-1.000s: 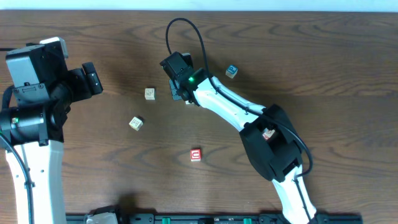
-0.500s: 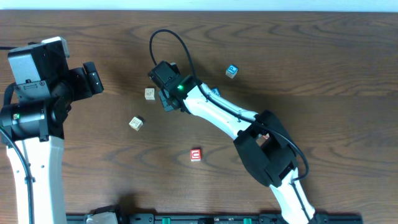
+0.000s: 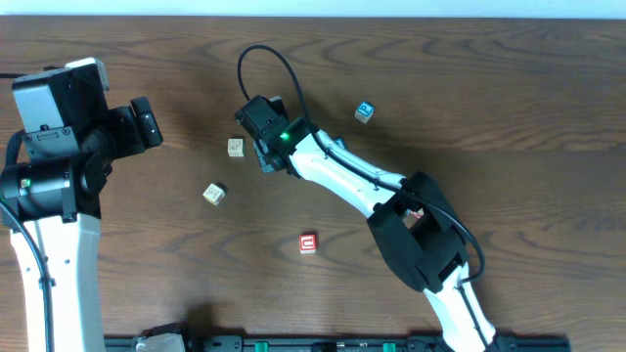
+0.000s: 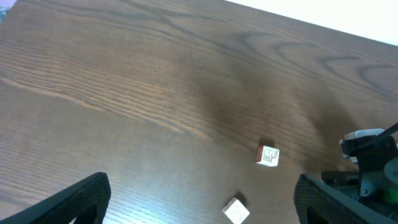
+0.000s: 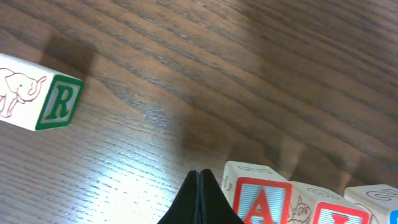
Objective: Spell out Ai2
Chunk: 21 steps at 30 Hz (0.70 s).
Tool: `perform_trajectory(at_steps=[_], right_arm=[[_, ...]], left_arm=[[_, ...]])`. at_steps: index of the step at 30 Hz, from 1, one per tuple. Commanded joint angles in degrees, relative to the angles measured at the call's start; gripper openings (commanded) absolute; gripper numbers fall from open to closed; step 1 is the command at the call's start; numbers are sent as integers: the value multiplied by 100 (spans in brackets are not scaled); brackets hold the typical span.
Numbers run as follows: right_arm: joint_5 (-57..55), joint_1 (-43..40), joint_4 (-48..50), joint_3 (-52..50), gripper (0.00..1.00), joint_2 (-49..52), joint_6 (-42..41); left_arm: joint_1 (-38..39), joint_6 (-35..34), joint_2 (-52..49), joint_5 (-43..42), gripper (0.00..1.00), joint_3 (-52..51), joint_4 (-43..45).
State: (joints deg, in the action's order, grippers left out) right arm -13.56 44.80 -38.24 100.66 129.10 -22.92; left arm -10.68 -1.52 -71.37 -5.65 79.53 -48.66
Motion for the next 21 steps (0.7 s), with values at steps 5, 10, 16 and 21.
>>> perform_trajectory(at_steps=[5, 10, 16, 21], right_arm=[[-39, -52, -61, 90, 1, 184, 70], [-39, -57, -98, 90, 1, 240, 70], [-37, -61, -111, 90, 2, 273, 68], [-39, -90, -122, 90, 1, 293, 61]], left_arm=[[-22, -24, -31, -39, 95, 90, 7], [-22, -24, -31, -42, 95, 90, 4], [-22, -24, -31, -42, 95, 90, 7], [-22, -22, -31, -42, 96, 90, 9]])
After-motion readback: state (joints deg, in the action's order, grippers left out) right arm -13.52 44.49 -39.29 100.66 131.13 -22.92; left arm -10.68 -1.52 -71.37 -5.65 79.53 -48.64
